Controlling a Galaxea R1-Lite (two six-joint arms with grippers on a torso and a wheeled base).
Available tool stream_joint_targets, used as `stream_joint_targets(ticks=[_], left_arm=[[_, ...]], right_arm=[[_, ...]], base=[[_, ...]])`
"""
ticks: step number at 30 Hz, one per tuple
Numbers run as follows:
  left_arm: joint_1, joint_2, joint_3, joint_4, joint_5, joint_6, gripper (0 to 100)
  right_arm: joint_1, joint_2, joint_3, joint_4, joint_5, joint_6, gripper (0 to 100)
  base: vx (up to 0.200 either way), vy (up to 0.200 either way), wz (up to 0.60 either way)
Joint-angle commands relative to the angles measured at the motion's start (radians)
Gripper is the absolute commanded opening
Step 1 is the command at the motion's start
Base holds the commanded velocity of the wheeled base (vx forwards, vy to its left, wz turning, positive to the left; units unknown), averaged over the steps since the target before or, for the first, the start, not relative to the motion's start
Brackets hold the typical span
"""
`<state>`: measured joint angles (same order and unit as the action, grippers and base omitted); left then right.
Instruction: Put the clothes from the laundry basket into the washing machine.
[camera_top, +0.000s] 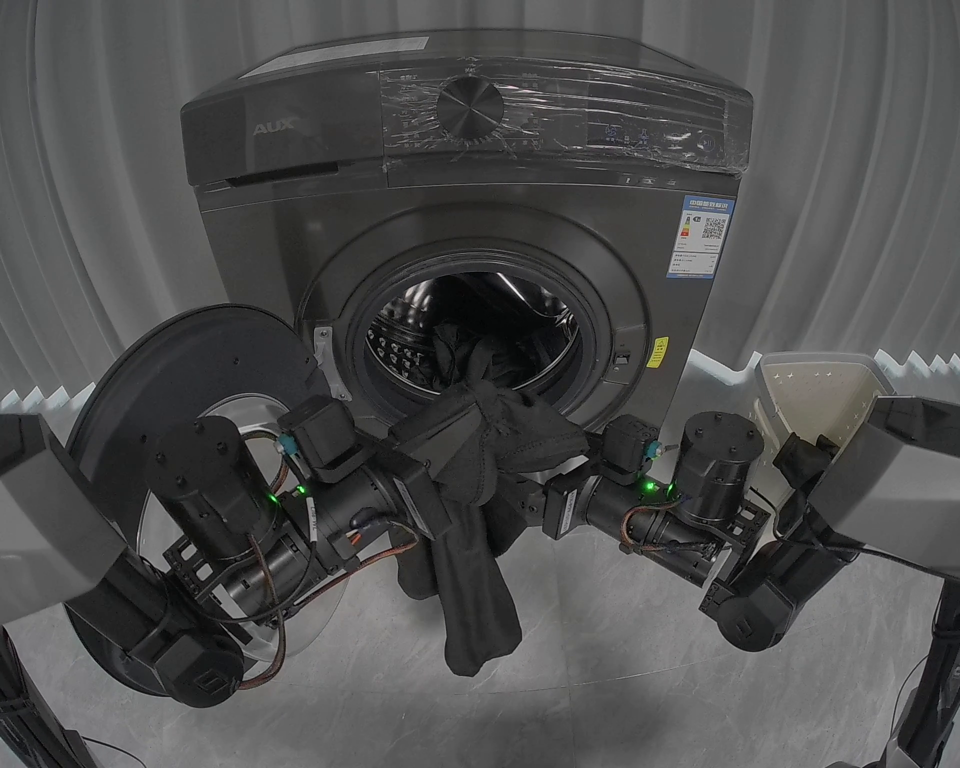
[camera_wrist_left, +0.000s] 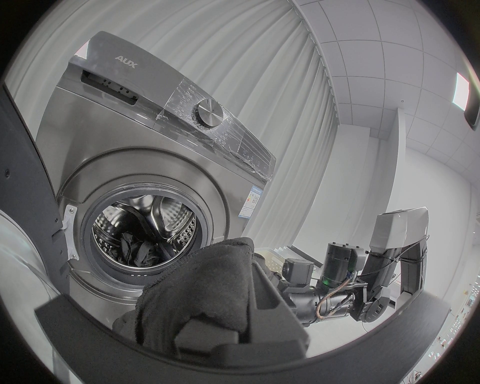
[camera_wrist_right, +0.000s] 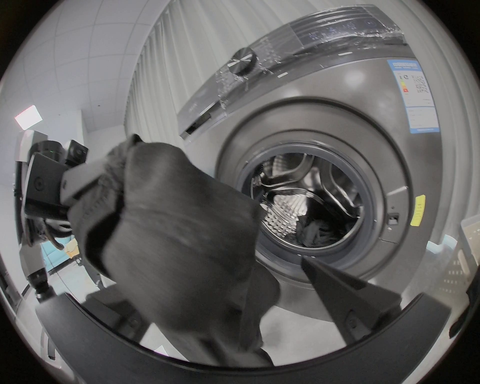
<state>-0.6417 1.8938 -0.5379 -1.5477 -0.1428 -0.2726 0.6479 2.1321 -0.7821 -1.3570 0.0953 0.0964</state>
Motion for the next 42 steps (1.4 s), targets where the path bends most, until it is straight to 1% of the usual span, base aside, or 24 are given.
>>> stream_joint_targets(ticks=[1,5,9,14,15,18,22,29,32,33,40,41,42], left_arm=[[0.000,0.014,0.004,0.000,0.000,0.001,0],[0.002,0.019,0.003,-0.002,0.002,0.001,0],[0.008,0.019,0.001,-0.002,0.002,0.003,0],[0.016,0.018,-0.004,-0.002,0.002,-0.002,0],[0.017,0.014,-0.004,-0.002,0.002,-0.008,0],[0.017,0.011,-0.004,-0.002,0.002,-0.017,0],[0.013,0.008,0.004,-0.002,0.002,-0.020,0],[0.005,0.008,0.018,-0.002,0.005,-0.022,0],[0.004,0.007,0.032,-0.002,0.005,-0.020,0],[0.004,0.007,0.033,-0.002,0.005,-0.020,0],[0.004,-0.004,0.013,-0.002,0.006,-0.022,0],[0.002,-0.005,0.010,-0.002,0.005,-0.024,0],[-0.001,-0.010,0.007,-0.002,0.003,-0.022,0]], right_arm=[[0.015,0.015,0.004,-0.045,0.046,0.002,0],[0.016,0.017,0.006,-0.053,0.050,0.000,0],[0.013,0.003,0.049,-0.054,0.047,-0.001,0],[-0.016,-0.055,0.127,-0.042,0.029,-0.003,0],[-0.033,-0.075,0.147,-0.040,0.023,-0.004,0],[-0.054,-0.101,0.170,-0.039,0.023,-0.006,0],[-0.079,-0.130,0.184,-0.039,0.020,-0.006,0],[-0.079,-0.149,0.195,-0.039,0.017,-0.006,0],[-0.079,-0.161,0.193,-0.037,-0.022,-0.007,0],[-0.079,-0.164,0.195,-0.036,-0.025,-0.007,0],[-0.063,-0.156,0.225,-0.036,-0.026,-0.007,0],[-0.060,-0.153,0.228,-0.036,-0.026,-0.007,100],[-0.059,-0.150,0.234,-0.034,-0.026,-0.009,100]], base=[[0.000,0.000,0.00],[0.000,0.000,0.00],[0.000,0.000,0.00],[0.000,0.000,0.00],[0.000,0.000,0.00],[0.000,0.000,0.00],[0.000,0.000,0.00],[0.000,0.000,0.00],[0.000,0.000,0.00],[0.000,0.000,0.00],[0.000,0.000,0.00],[0.000,0.000,0.00],[0.000,0.000,0.00]])
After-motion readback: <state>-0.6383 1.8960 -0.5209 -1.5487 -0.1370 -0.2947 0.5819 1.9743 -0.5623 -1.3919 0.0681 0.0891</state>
